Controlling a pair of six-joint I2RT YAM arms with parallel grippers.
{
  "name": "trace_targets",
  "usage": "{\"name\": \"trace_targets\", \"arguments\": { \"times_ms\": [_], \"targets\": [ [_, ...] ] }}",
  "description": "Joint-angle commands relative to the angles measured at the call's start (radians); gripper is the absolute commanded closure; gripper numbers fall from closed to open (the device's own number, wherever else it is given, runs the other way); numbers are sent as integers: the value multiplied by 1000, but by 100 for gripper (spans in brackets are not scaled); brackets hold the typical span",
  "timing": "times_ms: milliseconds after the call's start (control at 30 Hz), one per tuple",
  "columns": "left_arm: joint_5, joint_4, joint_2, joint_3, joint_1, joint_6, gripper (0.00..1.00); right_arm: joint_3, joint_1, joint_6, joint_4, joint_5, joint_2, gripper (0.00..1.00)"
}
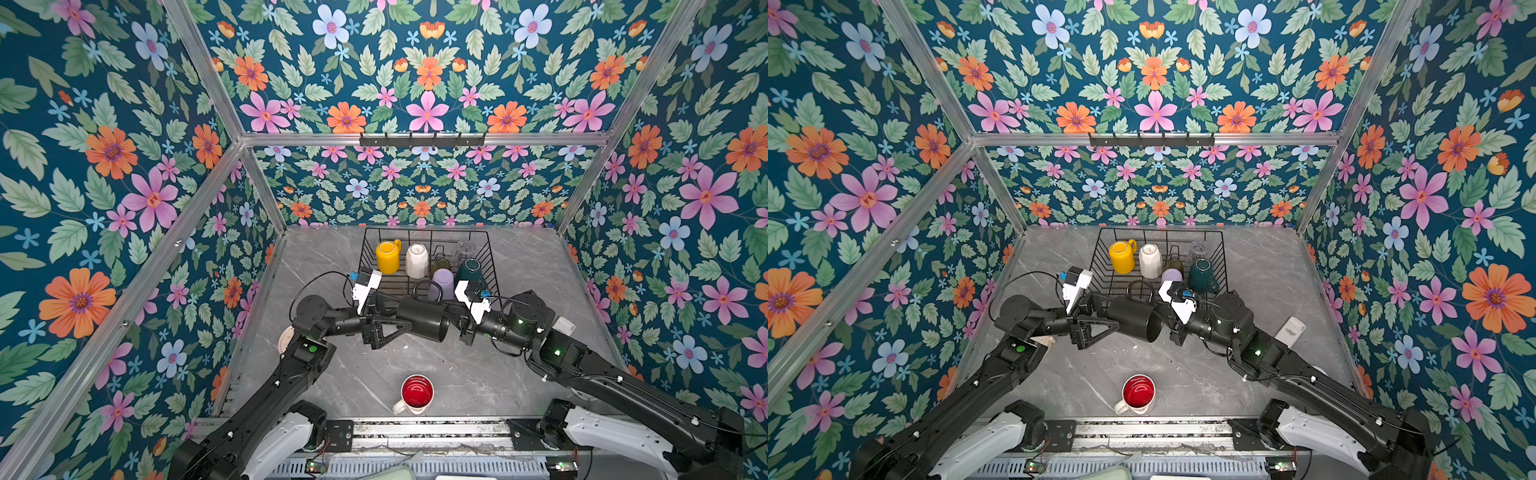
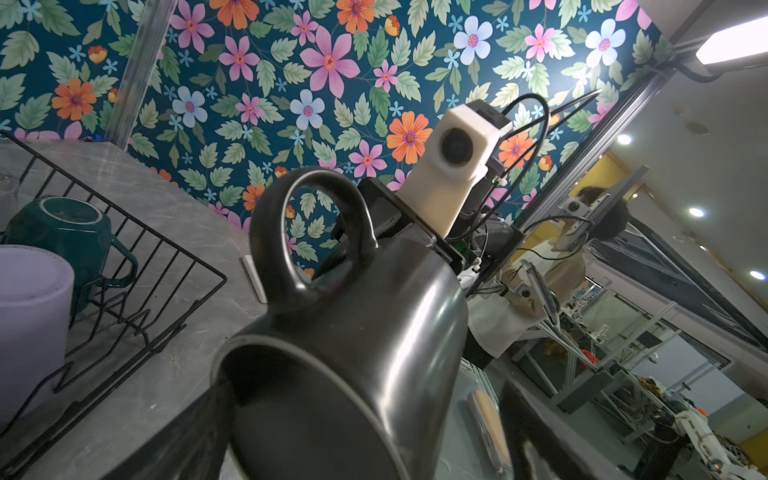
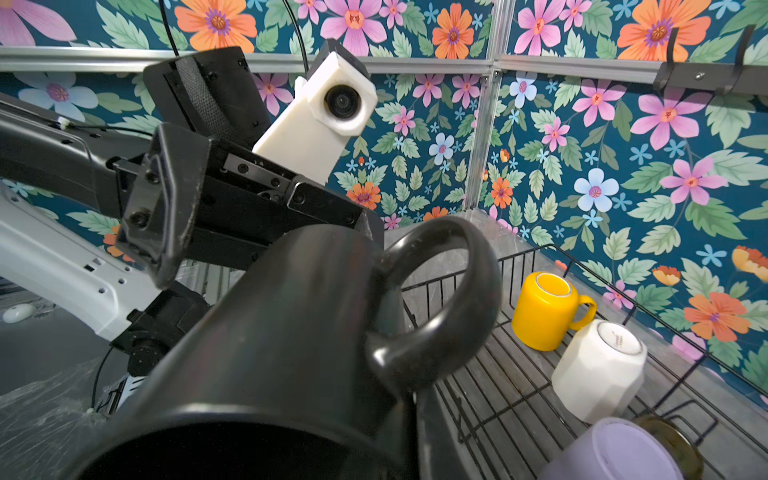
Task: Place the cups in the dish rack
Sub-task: 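Bring the black mug to the left gripper while the left gripper reaches toward it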
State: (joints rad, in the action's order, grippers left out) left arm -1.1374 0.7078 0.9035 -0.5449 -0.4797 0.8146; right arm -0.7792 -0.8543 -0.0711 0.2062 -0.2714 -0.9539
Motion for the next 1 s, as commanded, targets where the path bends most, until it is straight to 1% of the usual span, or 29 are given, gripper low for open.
{"name": "trace_targets", "arguments": {
  "times_ms": [0,67,233,400,467,600,733,867,967],
  "targets": [
    [-70,103,1,2,-8,44,0,-17,0,43,164,-77,-26,100],
    [-74,135,4,7,-7,63,0,-22,-1,52,179,-97,-41,100],
    [-75,142,9,11,-7,66,0,-40,-2,72,190,-155,-62,100],
    [-70,136,8,7,-5,60,0,-41,-2,79,172,-156,-38,100],
    [-59,117,3,1,-5,44,0,-38,-1,77,164,-148,-24,100],
    [-28,-6,-9,-29,-5,-41,0,-26,0,74,145,-144,8,100],
    [-19,-17,-14,-36,-4,-49,0,-19,-1,74,132,-146,32,100],
    [21,-99,-17,-52,0,-101,0,-13,-1,80,121,-161,44,100],
    [43,-121,-17,-58,2,-113,0,-8,-2,85,114,-166,54,100]
  ]
}}
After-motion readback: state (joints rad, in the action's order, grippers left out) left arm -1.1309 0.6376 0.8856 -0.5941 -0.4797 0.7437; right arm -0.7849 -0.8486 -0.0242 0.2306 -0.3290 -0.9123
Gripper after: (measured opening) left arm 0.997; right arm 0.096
